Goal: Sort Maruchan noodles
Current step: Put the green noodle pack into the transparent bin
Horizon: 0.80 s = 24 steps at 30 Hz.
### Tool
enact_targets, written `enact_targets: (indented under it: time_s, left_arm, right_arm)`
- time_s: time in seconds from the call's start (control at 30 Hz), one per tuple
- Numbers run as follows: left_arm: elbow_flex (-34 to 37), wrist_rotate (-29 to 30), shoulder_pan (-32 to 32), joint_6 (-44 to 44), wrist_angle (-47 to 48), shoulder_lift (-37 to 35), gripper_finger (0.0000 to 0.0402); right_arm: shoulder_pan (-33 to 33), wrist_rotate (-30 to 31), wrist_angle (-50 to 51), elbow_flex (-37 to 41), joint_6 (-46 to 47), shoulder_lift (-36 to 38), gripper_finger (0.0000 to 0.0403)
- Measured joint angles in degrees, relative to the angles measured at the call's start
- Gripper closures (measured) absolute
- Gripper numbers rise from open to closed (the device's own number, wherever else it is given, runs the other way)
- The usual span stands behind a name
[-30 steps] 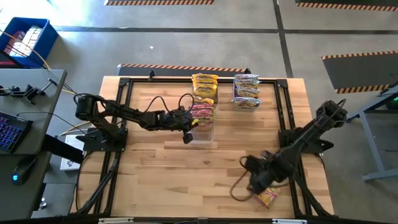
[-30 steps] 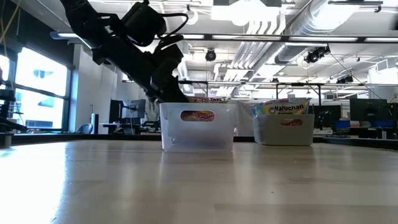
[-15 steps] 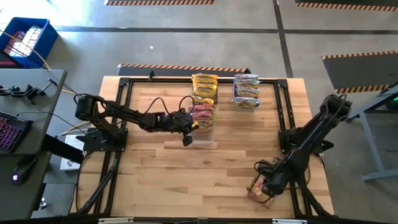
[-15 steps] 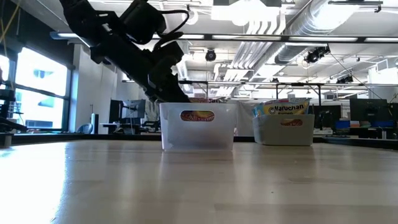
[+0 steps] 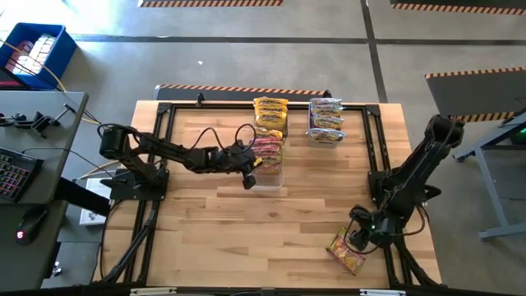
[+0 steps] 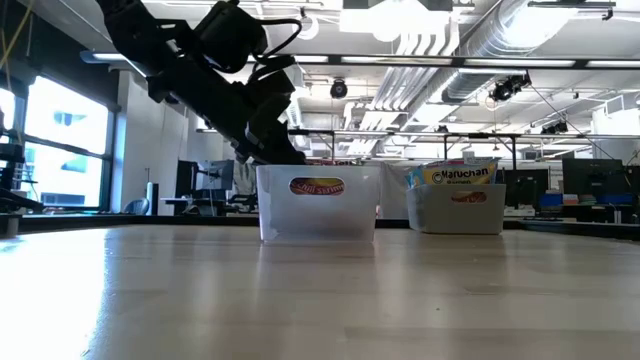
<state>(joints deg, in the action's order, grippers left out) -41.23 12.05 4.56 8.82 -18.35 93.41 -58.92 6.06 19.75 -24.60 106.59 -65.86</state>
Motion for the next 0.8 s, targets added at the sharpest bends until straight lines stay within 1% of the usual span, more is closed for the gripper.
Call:
enact_targets:
  time_s: [0.1,0.2,0.37,0.47,0.53,0.6,0.7,0.8]
  left_arm:
    - [0.00,0.06,0.00,0.01,0.00,0.00,0.0401]
    - [0.00,0.07,0.00,0.00,0.00,0.00,0.0401]
    - [0.00,0.09,0.00,0.00,0.02,0.00,0.0401]
    - [0.00,0.09,0.00,-0.02,0.02,0.00,0.0401]
    - [0.00,0.09,0.00,-0.02,0.02,0.00,0.0401]
    - [0.00,0.09,0.00,-0.15,0.02,0.00,0.0401]
    - [0.00,0.11,-0.09,-0.55,0.04,0.00,0.0401]
    - [0.00,0.11,-0.09,-0.57,0.07,0.00,0.0402]
  right_arm:
    - [0.00,-0.01,-0.46,0.38,-0.23,-1.15,0.0148]
    - [0.00,0.21,-2.55,0.38,-2.44,-2.49,0.0139]
    - [0.00,1.77,-6.66,0.38,-5.09,-5.08,0.0143]
    - [-0.02,3.04,-9.57,0.37,-7.42,-6.80,0.0155]
    - [-0.02,4.17,-11.13,0.33,-8.15,-7.88,0.0173]
    - [0.00,5.50,-12.51,0.29,-9.42,-8.66,0.0202]
    - [0.50,7.36,-14.04,0.27,-12.24,-9.05,0.0267]
    - [2.03,8.74,-14.97,0.27,-15.76,-8.80,0.0346]
